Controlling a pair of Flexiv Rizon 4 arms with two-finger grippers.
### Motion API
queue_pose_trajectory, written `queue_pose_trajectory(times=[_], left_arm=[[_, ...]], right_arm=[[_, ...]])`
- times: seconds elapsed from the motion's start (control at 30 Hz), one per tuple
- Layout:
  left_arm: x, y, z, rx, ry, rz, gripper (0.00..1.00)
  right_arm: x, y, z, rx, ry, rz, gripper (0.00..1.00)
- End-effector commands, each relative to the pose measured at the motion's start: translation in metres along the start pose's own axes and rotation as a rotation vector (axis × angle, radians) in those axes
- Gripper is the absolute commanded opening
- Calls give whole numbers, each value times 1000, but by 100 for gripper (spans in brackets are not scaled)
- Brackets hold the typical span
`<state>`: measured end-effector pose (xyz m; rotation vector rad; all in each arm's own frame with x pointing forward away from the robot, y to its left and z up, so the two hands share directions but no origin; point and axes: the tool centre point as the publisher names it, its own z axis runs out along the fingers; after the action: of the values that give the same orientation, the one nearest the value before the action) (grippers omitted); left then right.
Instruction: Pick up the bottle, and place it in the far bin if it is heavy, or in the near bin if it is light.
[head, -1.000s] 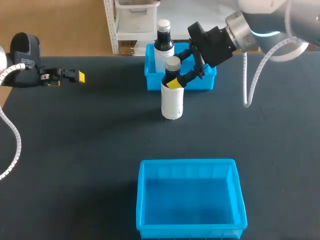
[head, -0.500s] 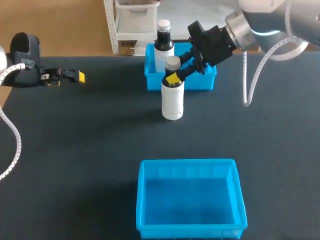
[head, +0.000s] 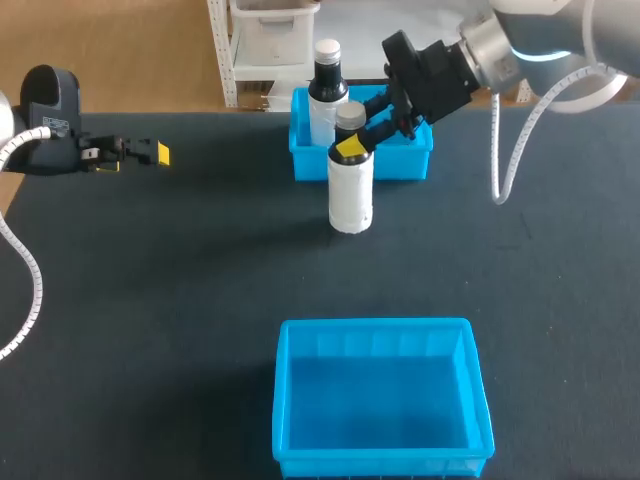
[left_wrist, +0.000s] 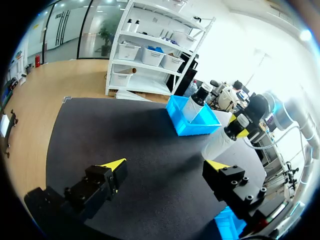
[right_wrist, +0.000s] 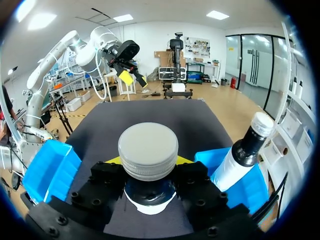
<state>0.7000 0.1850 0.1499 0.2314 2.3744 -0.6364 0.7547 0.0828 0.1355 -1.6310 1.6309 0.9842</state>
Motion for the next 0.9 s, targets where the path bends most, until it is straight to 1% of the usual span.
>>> queue_pose_trajectory(times=[0.03,0.27,0.5,0.7,0.9], left_arm=[[0,0,0,0,0,0,100],[0,0,0,0,0,0,100],[0,0,0,0,0,0,100],[0,0,0,0,0,0,100],[0,0,0,0,0,0,100]], right_arm=[[-7,10,-16,26,0,-9,0],[-17,12,-44,64,-5,-27,0],[-21,17,-70,93,-10,-29,0],[-15,19,-90,115,-10,-18,0],[-1,13,-113,150,-8,3,0]])
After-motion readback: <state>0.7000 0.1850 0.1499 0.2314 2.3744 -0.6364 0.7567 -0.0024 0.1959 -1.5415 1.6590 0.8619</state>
